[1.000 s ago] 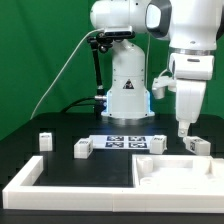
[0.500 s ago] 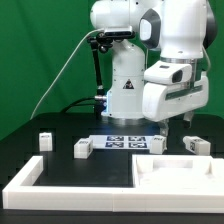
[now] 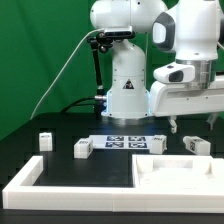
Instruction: Assemble one leg
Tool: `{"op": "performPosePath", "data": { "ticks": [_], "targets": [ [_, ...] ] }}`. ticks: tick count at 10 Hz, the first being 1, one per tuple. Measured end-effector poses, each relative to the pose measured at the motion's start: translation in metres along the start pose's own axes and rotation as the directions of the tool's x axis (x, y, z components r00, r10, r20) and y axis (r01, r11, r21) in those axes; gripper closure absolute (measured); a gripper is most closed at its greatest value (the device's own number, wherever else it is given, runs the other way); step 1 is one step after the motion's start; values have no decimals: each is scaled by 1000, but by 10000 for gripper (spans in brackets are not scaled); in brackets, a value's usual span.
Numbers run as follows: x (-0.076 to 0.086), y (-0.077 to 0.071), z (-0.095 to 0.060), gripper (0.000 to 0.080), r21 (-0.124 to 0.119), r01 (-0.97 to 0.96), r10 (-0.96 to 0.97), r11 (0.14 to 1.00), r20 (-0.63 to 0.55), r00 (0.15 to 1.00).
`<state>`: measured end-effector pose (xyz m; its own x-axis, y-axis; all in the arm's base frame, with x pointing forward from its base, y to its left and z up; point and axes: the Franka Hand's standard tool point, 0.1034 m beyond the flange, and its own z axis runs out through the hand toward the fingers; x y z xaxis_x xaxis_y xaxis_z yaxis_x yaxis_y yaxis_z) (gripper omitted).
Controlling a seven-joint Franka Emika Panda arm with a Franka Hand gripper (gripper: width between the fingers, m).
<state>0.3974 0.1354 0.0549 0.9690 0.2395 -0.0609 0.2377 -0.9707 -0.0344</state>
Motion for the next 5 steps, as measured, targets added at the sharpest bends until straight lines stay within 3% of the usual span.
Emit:
{"op": "performPosePath", "data": {
  "ticks": [4, 5],
  "targets": [
    [-6, 3, 1, 150, -10, 5, -4, 1000, 92, 996],
    [-12, 5, 9, 150, 12, 65, -66, 998, 222, 973]
  ]
}}
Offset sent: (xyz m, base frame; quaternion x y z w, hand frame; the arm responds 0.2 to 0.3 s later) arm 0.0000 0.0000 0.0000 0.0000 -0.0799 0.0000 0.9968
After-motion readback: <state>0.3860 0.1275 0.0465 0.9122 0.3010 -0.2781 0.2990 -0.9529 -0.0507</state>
